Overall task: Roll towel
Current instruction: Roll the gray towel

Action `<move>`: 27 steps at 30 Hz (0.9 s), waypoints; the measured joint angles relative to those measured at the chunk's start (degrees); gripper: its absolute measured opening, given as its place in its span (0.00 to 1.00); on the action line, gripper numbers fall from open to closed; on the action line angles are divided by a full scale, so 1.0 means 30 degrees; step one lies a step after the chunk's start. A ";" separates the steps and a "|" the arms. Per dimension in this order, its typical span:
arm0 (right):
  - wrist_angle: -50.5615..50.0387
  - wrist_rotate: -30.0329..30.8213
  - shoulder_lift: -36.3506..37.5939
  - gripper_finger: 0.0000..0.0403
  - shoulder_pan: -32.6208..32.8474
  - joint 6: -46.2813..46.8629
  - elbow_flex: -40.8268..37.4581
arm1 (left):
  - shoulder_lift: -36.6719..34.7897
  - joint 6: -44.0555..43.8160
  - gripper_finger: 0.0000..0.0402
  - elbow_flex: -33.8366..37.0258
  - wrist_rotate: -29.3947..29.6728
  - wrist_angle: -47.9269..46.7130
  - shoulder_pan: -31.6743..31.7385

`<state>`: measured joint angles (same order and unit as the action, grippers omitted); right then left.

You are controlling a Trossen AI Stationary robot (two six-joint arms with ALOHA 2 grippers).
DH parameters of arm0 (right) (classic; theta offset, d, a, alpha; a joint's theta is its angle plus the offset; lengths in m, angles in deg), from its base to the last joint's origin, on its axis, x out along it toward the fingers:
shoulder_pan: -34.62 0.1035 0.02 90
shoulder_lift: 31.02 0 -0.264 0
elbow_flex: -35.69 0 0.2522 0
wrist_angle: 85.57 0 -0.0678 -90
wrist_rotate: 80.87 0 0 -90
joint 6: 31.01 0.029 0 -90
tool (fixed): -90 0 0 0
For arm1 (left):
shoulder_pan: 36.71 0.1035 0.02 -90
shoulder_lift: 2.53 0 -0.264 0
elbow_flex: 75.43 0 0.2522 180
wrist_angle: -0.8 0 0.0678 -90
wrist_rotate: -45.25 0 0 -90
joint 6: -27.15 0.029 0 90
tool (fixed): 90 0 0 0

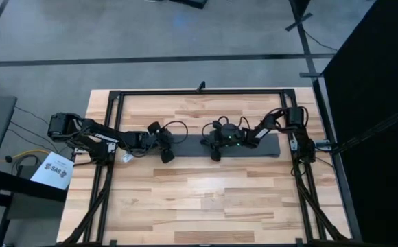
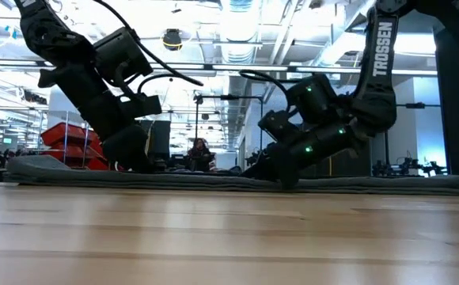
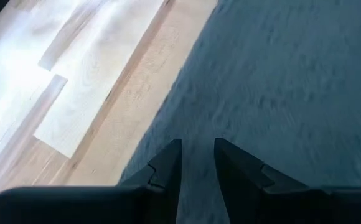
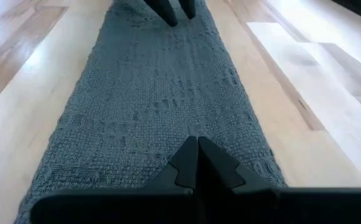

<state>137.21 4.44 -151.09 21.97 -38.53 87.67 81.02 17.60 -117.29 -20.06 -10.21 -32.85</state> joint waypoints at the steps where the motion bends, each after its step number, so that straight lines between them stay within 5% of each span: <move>1: 0.0322 -0.0004 0.0000 0.00 -0.0116 0.0003 -0.0238 | 0.0000 0.0092 0.20 -0.0006 -0.0006 -0.0081 0.0000; 12: 0.1338 -0.0379 -0.0036 0.00 -0.0786 0.0141 -0.1033 | -0.1661 -0.2244 0.20 -0.0735 0.0182 -0.5685 -0.0007; 17: 0.1167 -0.0749 -0.0033 0.00 -0.0801 0.0145 -0.1040 | -0.4004 -0.5001 0.20 -0.0777 0.2385 -0.9968 -0.0061; 27: 0.1265 -0.1843 -0.0073 0.00 -0.0442 -0.0466 -0.1055 | -0.4023 -0.9442 0.20 0.1807 0.3203 -1.0245 0.2088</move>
<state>141.00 -1.09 -151.30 20.64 -39.92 84.50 68.95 -10.73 -111.87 -10.45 -40.94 -26.58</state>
